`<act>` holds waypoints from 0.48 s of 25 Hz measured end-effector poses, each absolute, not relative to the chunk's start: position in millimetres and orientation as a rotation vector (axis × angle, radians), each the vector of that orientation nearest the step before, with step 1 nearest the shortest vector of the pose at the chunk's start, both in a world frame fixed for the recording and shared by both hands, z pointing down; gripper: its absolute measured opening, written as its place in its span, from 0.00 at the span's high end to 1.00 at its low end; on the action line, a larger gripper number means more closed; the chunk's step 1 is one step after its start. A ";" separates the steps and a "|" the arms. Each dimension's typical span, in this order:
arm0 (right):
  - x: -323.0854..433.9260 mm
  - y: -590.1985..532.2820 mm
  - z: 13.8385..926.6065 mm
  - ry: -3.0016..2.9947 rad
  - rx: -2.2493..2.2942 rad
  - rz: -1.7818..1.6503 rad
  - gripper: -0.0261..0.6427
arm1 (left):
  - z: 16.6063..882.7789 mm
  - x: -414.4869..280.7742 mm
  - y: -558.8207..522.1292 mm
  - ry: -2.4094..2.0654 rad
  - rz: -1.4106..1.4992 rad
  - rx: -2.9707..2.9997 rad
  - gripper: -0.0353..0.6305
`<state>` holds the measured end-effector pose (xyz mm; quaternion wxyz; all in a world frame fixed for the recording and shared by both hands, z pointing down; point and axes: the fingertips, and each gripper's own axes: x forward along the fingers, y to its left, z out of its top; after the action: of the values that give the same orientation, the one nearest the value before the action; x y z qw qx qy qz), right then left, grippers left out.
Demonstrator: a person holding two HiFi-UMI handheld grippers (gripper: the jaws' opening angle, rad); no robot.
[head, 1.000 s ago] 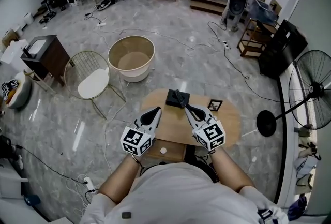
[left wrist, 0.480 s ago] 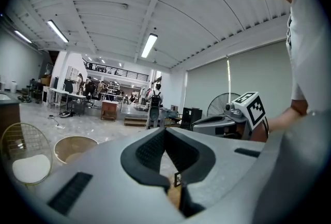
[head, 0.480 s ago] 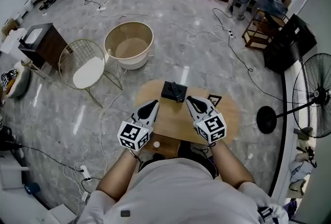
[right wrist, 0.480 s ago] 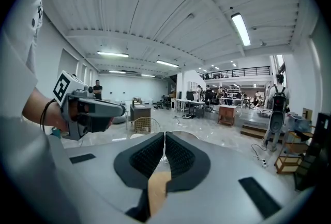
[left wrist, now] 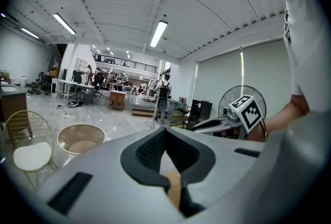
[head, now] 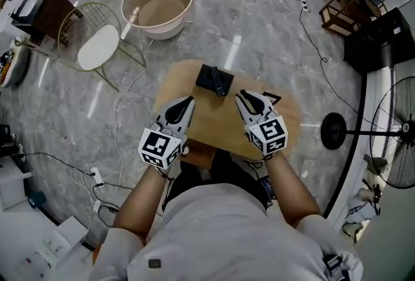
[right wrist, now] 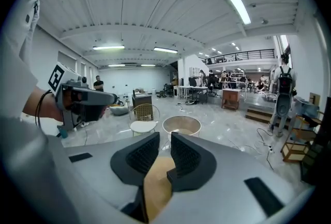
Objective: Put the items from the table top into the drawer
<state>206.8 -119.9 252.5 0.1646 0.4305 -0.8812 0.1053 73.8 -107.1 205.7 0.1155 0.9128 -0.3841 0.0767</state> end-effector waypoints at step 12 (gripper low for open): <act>211.8 -205.6 436.6 -2.414 1.083 0.542 0.70 | 345.3 79.9 -168.7 -1.181 0.374 2.510 0.93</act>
<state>211.8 -205.6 436.6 0.2185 0.3914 -0.8722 0.1957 79.9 -168.7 345.3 0.1705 0.8836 -0.4158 0.1318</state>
